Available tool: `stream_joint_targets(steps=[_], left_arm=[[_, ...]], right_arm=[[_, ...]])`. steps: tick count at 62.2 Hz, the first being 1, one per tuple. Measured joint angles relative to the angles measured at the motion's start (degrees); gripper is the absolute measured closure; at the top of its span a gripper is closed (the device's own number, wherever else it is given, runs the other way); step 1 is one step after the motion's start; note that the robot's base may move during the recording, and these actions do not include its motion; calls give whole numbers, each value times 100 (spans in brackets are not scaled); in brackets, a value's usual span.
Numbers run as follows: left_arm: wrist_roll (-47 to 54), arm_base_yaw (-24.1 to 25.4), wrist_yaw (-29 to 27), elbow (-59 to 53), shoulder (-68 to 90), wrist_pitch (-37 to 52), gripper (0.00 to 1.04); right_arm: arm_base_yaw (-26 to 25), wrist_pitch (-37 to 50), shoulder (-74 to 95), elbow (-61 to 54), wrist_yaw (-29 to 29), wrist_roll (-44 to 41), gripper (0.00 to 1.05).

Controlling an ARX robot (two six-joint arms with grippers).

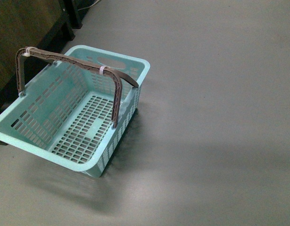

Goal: Pick lemon and mango into basket

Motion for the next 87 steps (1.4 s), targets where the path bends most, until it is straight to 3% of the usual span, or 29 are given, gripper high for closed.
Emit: stream_joint_targets(steps=[24, 28, 33, 39, 49, 60, 71, 87], left_arm=[[-37, -11, -46, 11, 28, -46, 7], [-852, -339, -678, 859, 1248, -1969, 7], [-1558, -527, -544, 1220, 2144, -2444, 7], [-2190, -470, -260, 1425, 2750, -1989, 7], [-3427, 81, 376, 1696, 4271, -647, 7], [-4795, 380, 452, 2087, 6249, 778, 7], [-5775, 326, 238, 2837, 8035, 1825, 7], [-6459, -264, 33, 4446, 10419, 2199, 7]], right_arm=[[0, 0, 0, 0, 0, 0, 9], [0, 0, 0, 0, 0, 0, 9], [0, 0, 0, 0, 4, 0, 9], [0, 0, 0, 0, 2, 0, 9], [0, 0, 0, 0, 2, 0, 9], [0, 0, 0, 0, 2, 0, 9], [0, 0, 0, 0, 2, 0, 9], [0, 0, 0, 0, 2, 0, 9]])
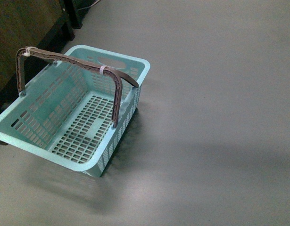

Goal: Pick lemon and mango into basket

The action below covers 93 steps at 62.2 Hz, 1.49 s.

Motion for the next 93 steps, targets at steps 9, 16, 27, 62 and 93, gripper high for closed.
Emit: stream_joint_targets(steps=[9, 16, 27, 62, 93], left_arm=[[-365, -404, -76, 1222, 1235, -11, 7], [-525, -597, -133, 1899, 1825, -151, 7], [-859, -920, -249, 3128, 2896, -496, 7], [-927, -1054, -424, 3923, 3512, -800, 60], [-1462, -1088, -343, 3259, 3071, -474, 77]], right_arm=[[0, 0, 0, 0, 0, 0, 9], [0, 0, 0, 0, 0, 0, 9], [0, 0, 0, 0, 0, 0, 9], [0, 0, 0, 0, 0, 0, 9], [0, 0, 0, 0, 0, 0, 9]])
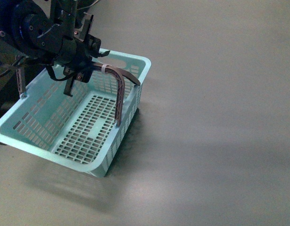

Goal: Pick lemon and mango into basket

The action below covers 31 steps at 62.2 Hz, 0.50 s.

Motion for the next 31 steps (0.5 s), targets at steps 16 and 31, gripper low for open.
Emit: stream_joint_targets(steps=[16, 31], left_arm=[[-385, -57, 4, -1381, -1915, 11, 77], [-501, -24, -160, -2339, -3936, -706, 77]], right_arm=[[0, 0, 0, 0, 0, 0, 9], [0, 0, 0, 0, 0, 0, 9]])
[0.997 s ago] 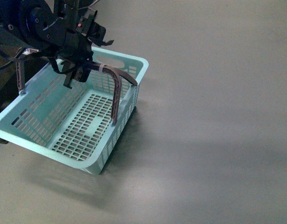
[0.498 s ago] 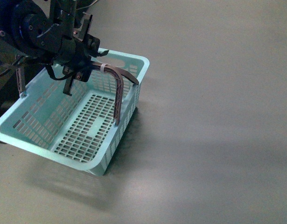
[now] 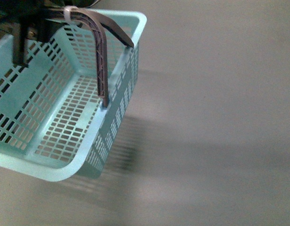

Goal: Pick lemon and mango into basket

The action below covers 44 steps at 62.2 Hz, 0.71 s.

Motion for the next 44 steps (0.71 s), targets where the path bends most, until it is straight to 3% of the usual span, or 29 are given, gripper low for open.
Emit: stream_joint_targets(steps=[24, 44], left_arm=[[-247, -66, -214, -483, -2785, -1587, 77], [-264, -302, -284, -474, -3679, -2251, 77]], right_arm=[[0, 0, 0, 0, 0, 0, 9], [0, 0, 0, 0, 0, 0, 9]])
